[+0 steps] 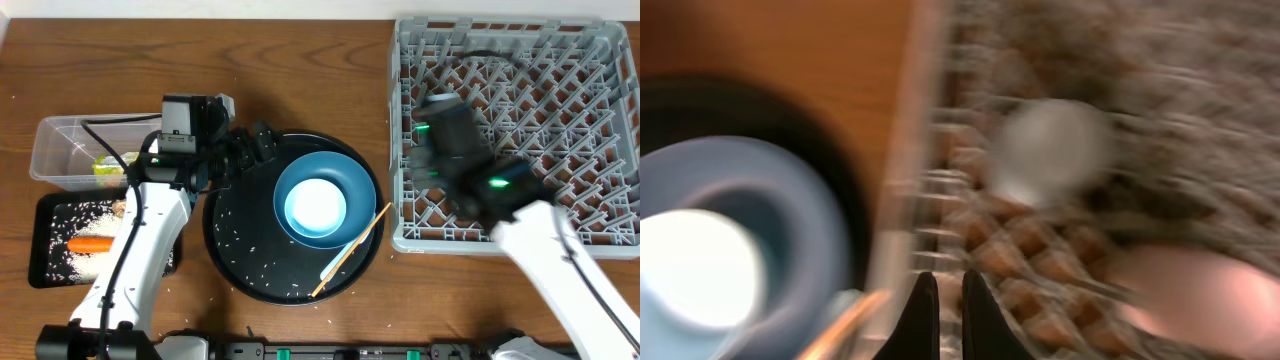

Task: Sort waste into correct bins and load items into the dishwasher rack
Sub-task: 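Lift the blue bowl off the blue plate with the right gripper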

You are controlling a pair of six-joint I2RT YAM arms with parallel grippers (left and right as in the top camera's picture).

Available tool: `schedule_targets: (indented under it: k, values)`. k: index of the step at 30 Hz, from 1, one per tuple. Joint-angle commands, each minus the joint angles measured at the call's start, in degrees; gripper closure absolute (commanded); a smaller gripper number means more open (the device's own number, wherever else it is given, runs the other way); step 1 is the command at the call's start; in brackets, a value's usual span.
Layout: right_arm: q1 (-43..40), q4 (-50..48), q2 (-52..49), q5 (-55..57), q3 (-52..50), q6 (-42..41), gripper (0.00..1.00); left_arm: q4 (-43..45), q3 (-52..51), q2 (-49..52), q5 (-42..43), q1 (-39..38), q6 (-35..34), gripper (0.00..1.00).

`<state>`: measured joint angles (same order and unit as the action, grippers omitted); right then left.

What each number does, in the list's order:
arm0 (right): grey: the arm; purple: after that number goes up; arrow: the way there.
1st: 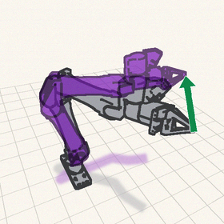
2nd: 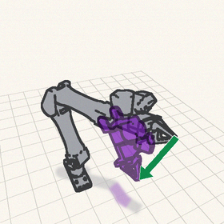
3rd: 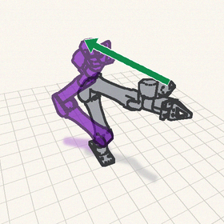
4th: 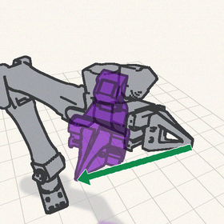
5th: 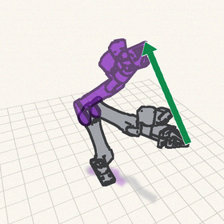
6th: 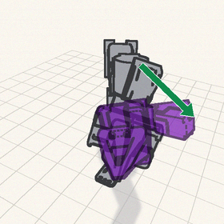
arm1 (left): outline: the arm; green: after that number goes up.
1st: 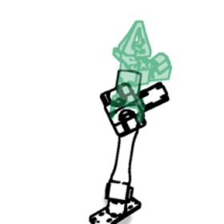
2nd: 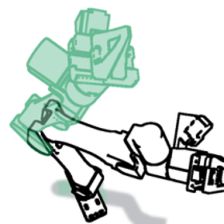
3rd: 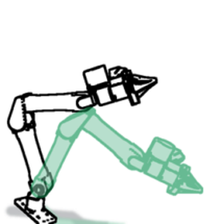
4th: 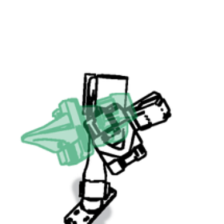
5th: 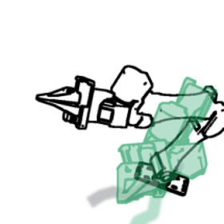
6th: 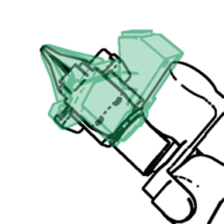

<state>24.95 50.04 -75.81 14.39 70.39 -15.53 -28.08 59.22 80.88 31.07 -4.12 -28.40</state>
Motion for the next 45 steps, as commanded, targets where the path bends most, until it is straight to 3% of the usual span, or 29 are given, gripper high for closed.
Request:
schedule_targets:
  k: [1,6,12,16,19,29,41,42,44,45]
  values:
    - [-7.1,2.4,4.4,2.7,0.2,4.1,0.99,0.0,0.0,0.0,-0.7,0.3,0.7,0.02]
    - [-12.9,3.4,6.8,-17.8,0.2,6.2,0.99,0.0,0.0,0.0,-0.7,0.3,0.7,0.02]
    - [-10.6,3.4,4.8,-28.2,0.0,3.0,0.94,0.0,0.0,0.0,-0.7,0.3,0.7,0.02]
    - [-5.1,2.8,0.9,-29.4,0.0,2.7,0.71,0.0,0.0,0.0,-0.7,0.3,0.7,0.02]
    - [0.3,1.3,-3.7,-29.4,0.0,2.7,0.63,0.0,0.0,0.0,-0.7,0.3,0.7,0.02]
    - [12.9,-8.1,-22.3,-22.2,0.0,0.7,0.64,0.0,0.0,0.0,-0.7,0.3,0.7,0.02]
    - [15.3,-14.6,-36.1,-21.3,0.0,-0.3,0.71,0.0,0.0,0.0,-0.7,0.3,0.7,0.02]
    - [15.3,-14.7,-36.5,-21.3,0.0,-0.3,0.74,0.0,0.0,0.0,-0.7,0.3,0.7,0.02]
    - [15.3,-14.8,-36.5,-21.3,0.0,-0.3,0.99,0.0,0.0,0.0,-0.7,0.3,0.7,0.02]
    - [15.3,-14.9,-36.5,-21.3,0.0,-0.3,0.99,0.0,0.0,0.0,-0.7,0.3,0.7,0.02]
